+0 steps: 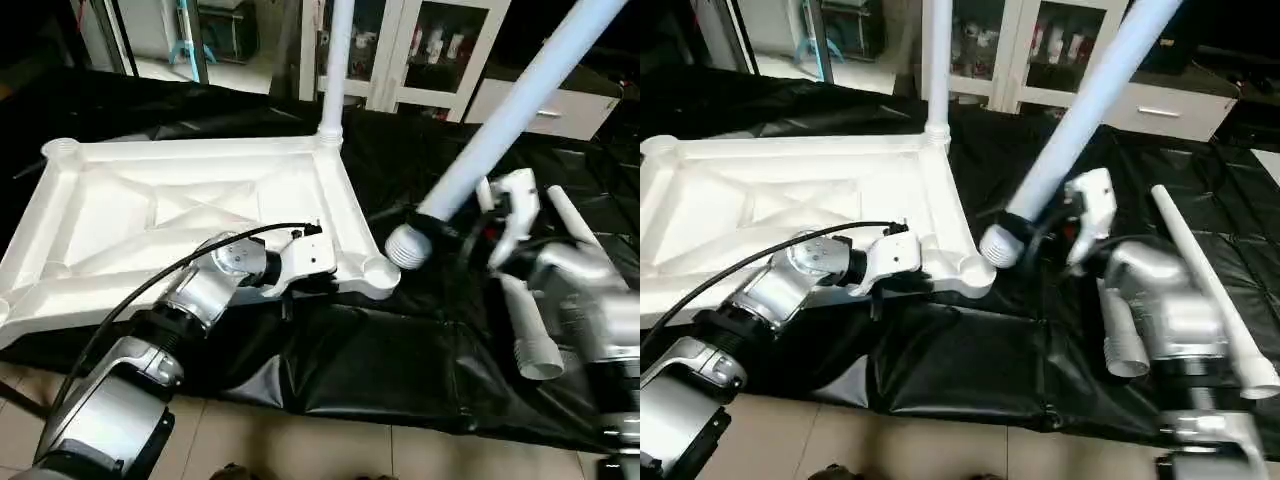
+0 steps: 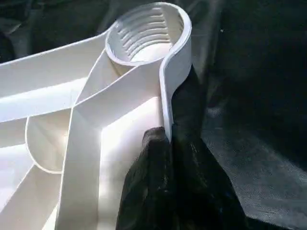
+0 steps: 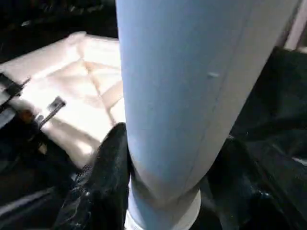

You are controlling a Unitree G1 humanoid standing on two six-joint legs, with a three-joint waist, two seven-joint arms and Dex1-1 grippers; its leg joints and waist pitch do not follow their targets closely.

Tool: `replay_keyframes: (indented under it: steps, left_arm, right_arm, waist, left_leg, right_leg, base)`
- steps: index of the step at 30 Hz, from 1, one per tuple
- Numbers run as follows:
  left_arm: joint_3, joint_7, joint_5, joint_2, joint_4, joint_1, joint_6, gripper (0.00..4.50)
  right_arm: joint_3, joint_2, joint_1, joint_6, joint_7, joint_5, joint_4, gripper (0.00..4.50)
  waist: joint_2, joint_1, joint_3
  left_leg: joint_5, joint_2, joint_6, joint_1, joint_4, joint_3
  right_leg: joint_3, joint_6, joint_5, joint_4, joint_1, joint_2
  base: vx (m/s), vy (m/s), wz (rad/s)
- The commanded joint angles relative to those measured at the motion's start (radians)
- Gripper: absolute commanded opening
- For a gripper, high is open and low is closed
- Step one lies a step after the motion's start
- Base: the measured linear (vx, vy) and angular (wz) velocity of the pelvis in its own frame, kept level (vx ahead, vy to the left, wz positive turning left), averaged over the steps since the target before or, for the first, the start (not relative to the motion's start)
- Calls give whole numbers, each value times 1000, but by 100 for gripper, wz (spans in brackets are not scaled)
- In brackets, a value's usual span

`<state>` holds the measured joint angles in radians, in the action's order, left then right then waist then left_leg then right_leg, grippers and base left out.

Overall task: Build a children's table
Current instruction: Insert table leg to table base

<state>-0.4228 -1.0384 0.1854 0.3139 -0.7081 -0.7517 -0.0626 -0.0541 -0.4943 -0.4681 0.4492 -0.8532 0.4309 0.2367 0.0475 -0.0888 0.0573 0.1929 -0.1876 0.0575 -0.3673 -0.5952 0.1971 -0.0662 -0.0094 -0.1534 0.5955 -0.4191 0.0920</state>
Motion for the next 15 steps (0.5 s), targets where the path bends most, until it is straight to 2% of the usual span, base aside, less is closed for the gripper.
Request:
replay_keyframes:
  steps: [1,2,4,6,7,8,9,11,14,15]
  left_arm:
    - [-31,-30,9,-12,13,-7,-41,0]
    - [-32,-31,9,-14,15,-5,-41,0]
    - [-37,-27,9,-24,20,5,-43,0]
    - [-34,-27,1,-32,23,11,-40,0]
    - [-32,-30,-1,-36,26,13,-39,0]
    - [-31,-31,-2,-38,26,14,-40,0]
    - [-31,-31,-2,-39,26,14,-40,0]
    - [-29,-30,-2,-40,32,20,-37,0]
    - [-30,-33,-5,-38,43,28,-32,0]
    - [-31,-34,-5,-37,44,29,-32,0]
  right_arm:
    - [14,-24,10,48,-39,29,-47,185]
    - [16,-29,11,56,-45,34,-51,185]
    - [27,-51,22,102,-86,62,-75,185]
    - [35,-54,26,134,-112,78,-79,184]
    - [42,-53,25,149,-125,81,-73,184]
    - [45,-52,23,155,-132,80,-68,184]
    - [48,-52,21,155,-134,76,-62,184]
    - [62,-32,2,136,-133,50,-17,184]
    - [77,-5,-22,108,-114,18,33,184]
    - [81,6,-32,92,-98,4,53,184]
  waist:
    - [-2,6,-75]
    - [-6,3,-76]
    - [4,3,-76]
    - [4,0,-76]
    - [8,0,-77]
    - [5,-1,-77]
    - [13,0,-77]
    - [11,-1,-76]
    - [14,0,-76]
    - [12,0,-77]
  left_leg:
    - [159,-43,-52,18,65,-14]
    - [165,-45,-45,20,65,-14]
    - [161,-45,-48,19,64,-13]
    - [149,-48,-55,19,63,-14]
    - [135,-48,-58,18,63,-14]
    - [129,-48,-61,18,62,-14]
    - [127,-48,-62,16,62,-13]
    - [129,-47,-57,16,61,-13]
    - [124,-47,-49,16,61,-12]
    - [120,-47,-49,17,61,-13]
  right_leg:
    - [43,-254,-119,-52,65,55]
    - [44,-250,-141,-53,62,57]
    - [43,-248,-153,-54,62,57]
    - [43,-249,-148,-52,61,58]
    - [43,-250,-137,-50,60,57]
    - [42,-252,-134,-49,59,58]
    - [42,-249,-137,-49,59,58]
    - [42,-242,-170,-51,57,61]
    - [42,-235,-174,-52,56,60]
    - [42,-236,-170,-49,55,60]
  base:
    - [0,0,0]
    - [0,0,0]
    - [0,0,0]
    - [0,0,0]
    - [0,0,0]
    - [0,0,0]
    - [0,0,0]
    - [0,0,0]
    - [0,0,0]
    - [0,0,0]
